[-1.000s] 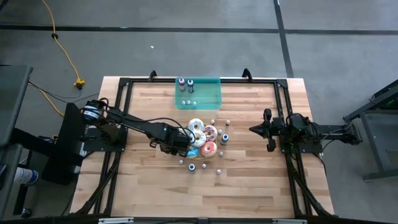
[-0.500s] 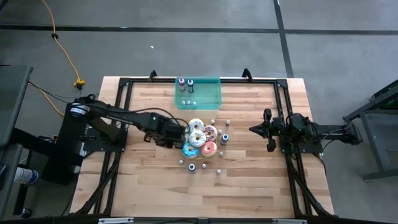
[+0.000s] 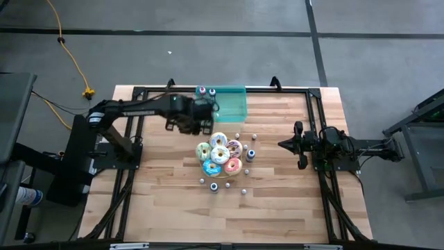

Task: Pick & Place food coloring
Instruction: Put the bottom small green food coloring bottle into the green container

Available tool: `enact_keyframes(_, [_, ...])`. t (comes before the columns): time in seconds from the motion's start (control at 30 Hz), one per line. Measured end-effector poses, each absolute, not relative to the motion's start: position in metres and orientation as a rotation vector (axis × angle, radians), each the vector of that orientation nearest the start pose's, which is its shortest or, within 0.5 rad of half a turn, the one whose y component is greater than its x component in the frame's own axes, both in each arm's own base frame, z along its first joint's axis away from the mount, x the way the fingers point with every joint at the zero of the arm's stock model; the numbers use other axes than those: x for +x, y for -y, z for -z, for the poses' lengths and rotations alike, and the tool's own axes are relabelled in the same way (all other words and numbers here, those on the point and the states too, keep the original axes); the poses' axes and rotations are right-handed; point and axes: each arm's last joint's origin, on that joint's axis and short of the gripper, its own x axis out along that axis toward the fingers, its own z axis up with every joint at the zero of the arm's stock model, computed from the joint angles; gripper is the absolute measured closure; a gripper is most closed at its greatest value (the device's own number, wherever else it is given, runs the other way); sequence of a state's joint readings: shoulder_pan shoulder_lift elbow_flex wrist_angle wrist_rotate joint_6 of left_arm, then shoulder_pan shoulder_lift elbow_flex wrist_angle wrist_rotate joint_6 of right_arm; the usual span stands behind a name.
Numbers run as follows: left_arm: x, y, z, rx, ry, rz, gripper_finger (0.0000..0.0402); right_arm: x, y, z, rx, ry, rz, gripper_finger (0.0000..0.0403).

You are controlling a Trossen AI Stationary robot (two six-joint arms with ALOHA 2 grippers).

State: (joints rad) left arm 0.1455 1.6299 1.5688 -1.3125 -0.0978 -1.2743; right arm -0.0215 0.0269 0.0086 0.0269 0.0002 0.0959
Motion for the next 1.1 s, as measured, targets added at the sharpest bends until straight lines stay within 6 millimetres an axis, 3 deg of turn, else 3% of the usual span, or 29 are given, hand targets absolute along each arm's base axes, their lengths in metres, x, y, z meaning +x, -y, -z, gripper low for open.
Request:
enact_keyframes(0.5, [0.345, -0.132, -0.294, -1.065, -1.049, -1.082, 0.0371, 0.099, 0.002, -0.167, 0.096, 0.01, 0.021, 0.0402])
enact_keyframes(1.1, [0.345, -0.196, -0.261, -1.019, -1.053, -1.197, 0.0371, 0.099, 0.002, -0.167, 0.096, 0.01, 0.021, 0.0402])
